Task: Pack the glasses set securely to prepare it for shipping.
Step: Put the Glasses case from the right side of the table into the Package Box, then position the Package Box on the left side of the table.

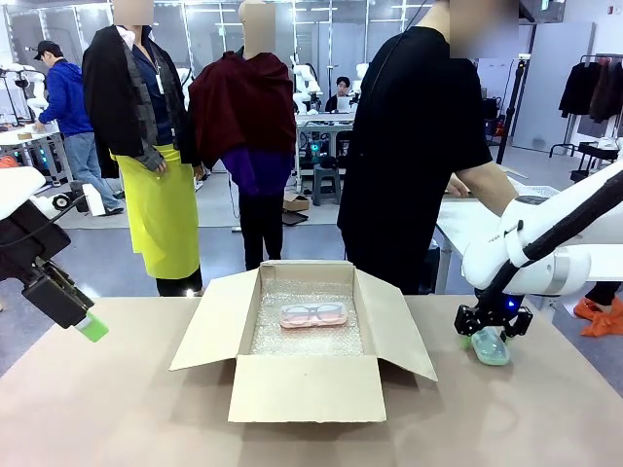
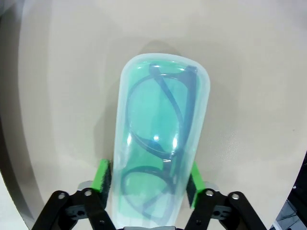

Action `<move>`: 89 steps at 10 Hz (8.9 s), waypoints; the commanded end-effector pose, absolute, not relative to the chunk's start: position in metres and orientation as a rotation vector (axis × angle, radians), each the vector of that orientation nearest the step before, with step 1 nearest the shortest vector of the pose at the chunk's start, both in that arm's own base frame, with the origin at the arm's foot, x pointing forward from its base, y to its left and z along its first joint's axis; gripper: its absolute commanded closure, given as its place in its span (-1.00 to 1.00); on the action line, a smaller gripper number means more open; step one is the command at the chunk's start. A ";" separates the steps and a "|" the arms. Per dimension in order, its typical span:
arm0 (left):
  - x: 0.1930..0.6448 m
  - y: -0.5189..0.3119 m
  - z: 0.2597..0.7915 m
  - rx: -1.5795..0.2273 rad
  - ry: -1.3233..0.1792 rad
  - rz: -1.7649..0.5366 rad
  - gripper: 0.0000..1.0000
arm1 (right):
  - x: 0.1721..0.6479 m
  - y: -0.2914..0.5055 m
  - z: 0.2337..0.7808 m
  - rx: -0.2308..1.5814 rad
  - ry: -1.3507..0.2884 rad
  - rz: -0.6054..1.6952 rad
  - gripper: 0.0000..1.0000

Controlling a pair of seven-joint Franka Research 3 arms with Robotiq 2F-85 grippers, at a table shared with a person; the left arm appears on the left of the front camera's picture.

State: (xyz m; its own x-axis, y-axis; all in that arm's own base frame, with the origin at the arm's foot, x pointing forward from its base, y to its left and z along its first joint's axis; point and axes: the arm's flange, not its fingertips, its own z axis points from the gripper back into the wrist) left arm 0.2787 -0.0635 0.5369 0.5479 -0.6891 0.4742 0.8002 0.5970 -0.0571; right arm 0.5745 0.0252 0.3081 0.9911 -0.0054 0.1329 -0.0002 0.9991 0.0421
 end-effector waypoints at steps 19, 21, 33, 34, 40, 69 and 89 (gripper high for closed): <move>0.279 -0.064 0.538 -0.297 -0.441 -0.903 -1.00 | 0.560 0.094 0.551 0.115 -0.152 1.091 0.22; 0.279 -0.064 0.538 -0.297 -0.441 -0.903 -1.00 | 0.550 0.140 0.544 0.155 -0.087 1.304 0.22; 0.279 -0.064 0.538 -0.297 -0.441 -0.903 -1.00 | 0.571 0.396 0.402 0.145 0.010 1.420 0.22; 0.279 -0.064 0.538 -0.297 -0.441 -0.903 -1.00 | 0.575 0.395 0.386 0.143 0.038 1.416 0.22; 0.279 -0.064 0.538 -0.297 -0.441 -0.903 -1.00 | 0.570 0.388 0.333 0.180 0.097 1.402 -0.44; 0.486 -0.002 0.463 -0.933 -0.246 -0.161 -1.00 | 0.485 0.253 0.503 0.210 -0.310 1.231 -1.00; 0.585 0.034 0.338 -1.372 -0.104 -0.015 -1.00 | 0.369 0.071 0.566 0.229 -0.534 0.736 -1.00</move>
State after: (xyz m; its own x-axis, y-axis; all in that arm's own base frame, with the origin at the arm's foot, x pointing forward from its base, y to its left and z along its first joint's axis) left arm 0.5683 0.0315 0.3444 0.9938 0.0421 0.1032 0.0890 0.2573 -0.9622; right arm 0.3672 0.0705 0.5638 0.6084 0.5837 0.5377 -0.7001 0.7139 0.0173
